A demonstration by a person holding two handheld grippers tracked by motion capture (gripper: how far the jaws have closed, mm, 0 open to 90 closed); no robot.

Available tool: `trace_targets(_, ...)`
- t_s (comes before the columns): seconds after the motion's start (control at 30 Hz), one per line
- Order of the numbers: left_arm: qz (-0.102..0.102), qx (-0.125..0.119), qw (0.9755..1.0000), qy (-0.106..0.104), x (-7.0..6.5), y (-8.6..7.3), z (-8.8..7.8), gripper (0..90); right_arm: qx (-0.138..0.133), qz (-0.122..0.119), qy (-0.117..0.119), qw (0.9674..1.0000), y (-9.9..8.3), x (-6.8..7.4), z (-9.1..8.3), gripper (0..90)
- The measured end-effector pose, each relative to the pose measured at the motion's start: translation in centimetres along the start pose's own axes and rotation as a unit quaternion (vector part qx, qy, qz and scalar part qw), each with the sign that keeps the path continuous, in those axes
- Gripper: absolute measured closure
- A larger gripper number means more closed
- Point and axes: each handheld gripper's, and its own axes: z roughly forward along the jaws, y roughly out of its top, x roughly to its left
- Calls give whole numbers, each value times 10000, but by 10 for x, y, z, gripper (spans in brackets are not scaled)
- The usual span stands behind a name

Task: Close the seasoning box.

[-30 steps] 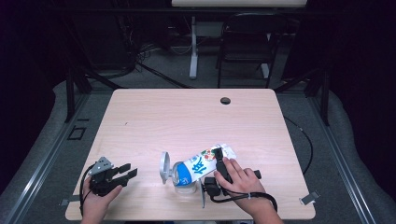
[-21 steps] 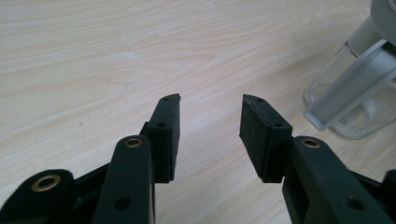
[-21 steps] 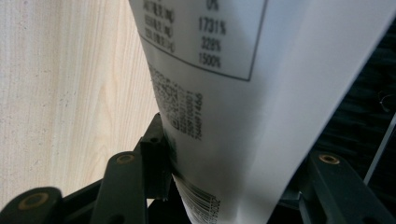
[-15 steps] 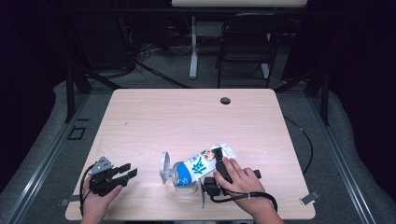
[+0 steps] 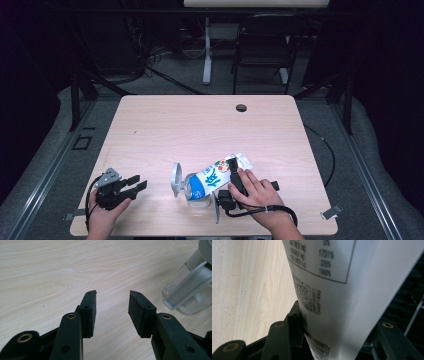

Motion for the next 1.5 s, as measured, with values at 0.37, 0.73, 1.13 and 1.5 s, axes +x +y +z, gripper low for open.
trace_targets(0.37, 7, 0, 10000, 6, 1, 0, -1, 585, 31, -107, 6, 9999, 0, -2, 0, 510)
trace_targets(0.73, 12, 2, 10000, 18, 1, 0, -1, 585, 9, -121, 17, 9999, 0, -2, 1, 512)
trace_targets(1.13, -4, -1, 10000, 19, 1, 1, -1, 585, 43, -148, 28, 9999, 1, -3, 1, 513)
trace_targets(1.5, -16, 1, 10000, 21, 1, 0, -1, 585, 42, -170, 33, 9998, 1, -4, 1, 513)
